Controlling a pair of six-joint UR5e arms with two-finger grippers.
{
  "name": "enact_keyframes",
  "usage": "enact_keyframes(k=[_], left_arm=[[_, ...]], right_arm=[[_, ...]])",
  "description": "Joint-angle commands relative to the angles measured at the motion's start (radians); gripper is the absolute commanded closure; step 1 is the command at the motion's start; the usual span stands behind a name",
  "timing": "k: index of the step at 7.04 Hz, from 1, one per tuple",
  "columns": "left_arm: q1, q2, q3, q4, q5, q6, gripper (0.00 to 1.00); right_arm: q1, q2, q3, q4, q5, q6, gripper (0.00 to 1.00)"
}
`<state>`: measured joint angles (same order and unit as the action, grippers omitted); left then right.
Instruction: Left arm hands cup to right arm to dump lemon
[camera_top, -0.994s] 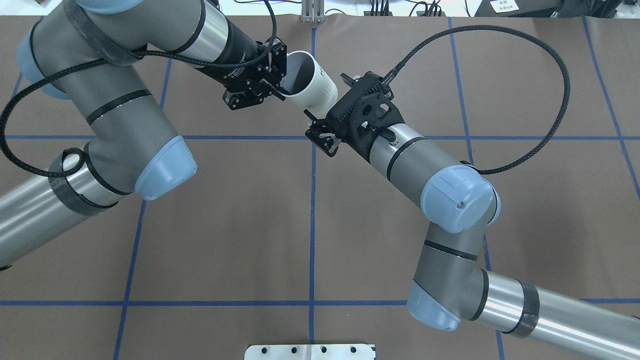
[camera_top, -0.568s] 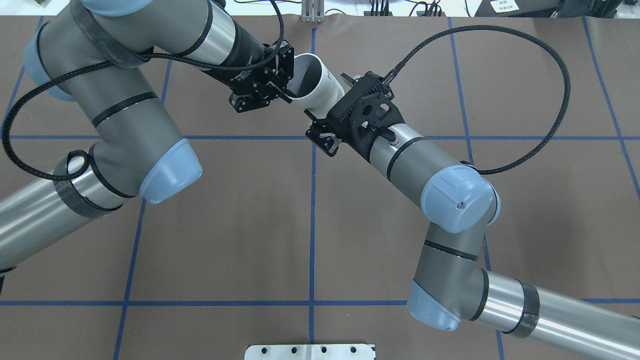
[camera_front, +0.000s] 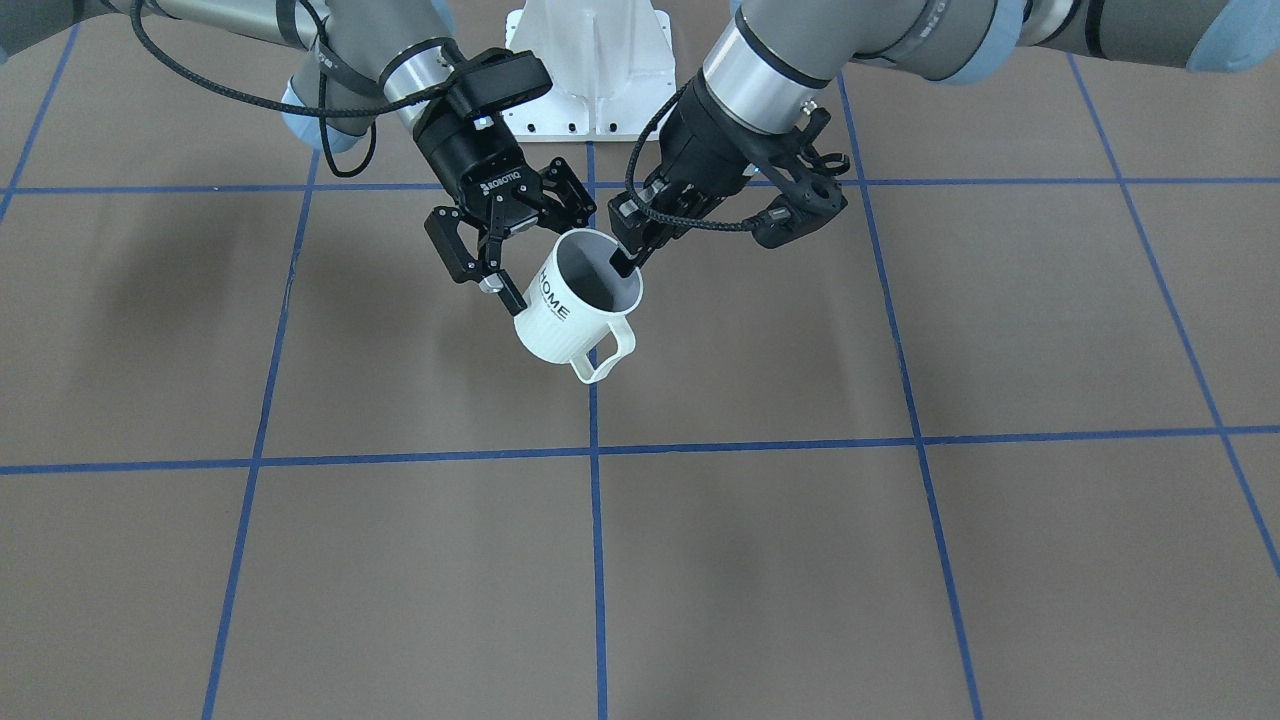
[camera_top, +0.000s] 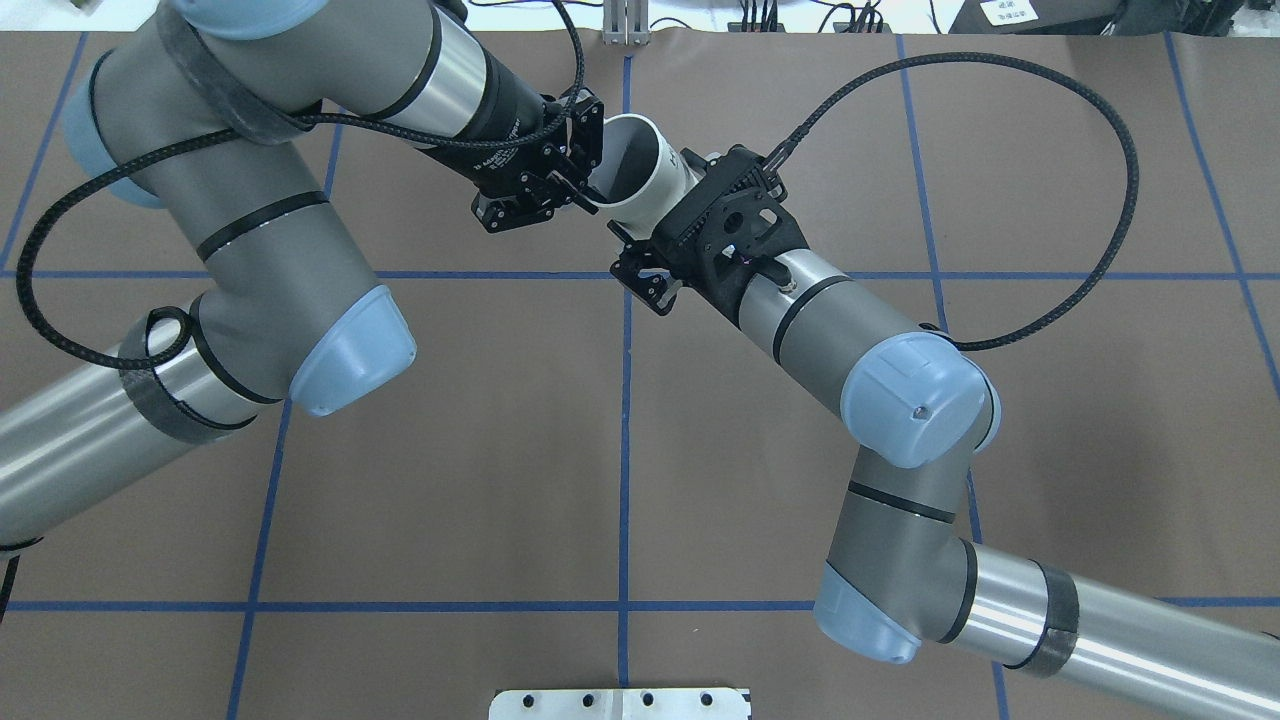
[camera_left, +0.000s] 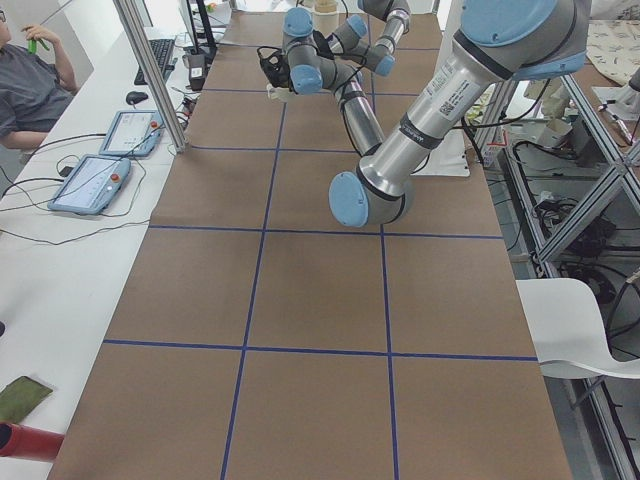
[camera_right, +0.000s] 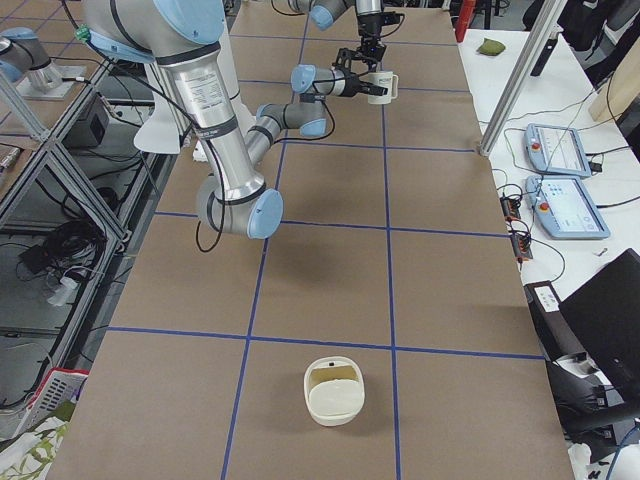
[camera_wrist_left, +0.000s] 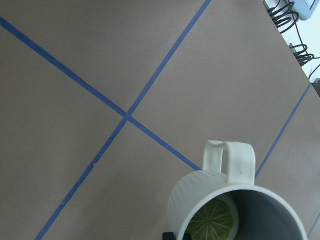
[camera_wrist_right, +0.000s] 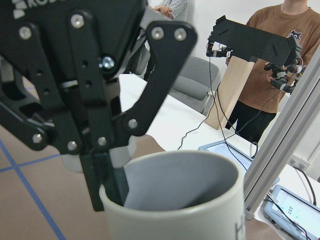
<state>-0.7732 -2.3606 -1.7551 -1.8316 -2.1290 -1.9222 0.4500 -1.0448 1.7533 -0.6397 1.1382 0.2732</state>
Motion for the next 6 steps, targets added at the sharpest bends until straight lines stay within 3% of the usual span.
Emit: enact_keyframes(k=[1,6], left_arm=[[0.003,-0.002,0.000,0.000,-0.002,0.000,1.00],[0.005,-0.005,-0.003,-0.003,-0.006,0.000,1.00]], right_arm=[[-0.001,0.000,0.000,0.000,0.000,0.000,0.06],[-0.019,-0.001,0.000,0.000,-0.031,0.000,0.06]])
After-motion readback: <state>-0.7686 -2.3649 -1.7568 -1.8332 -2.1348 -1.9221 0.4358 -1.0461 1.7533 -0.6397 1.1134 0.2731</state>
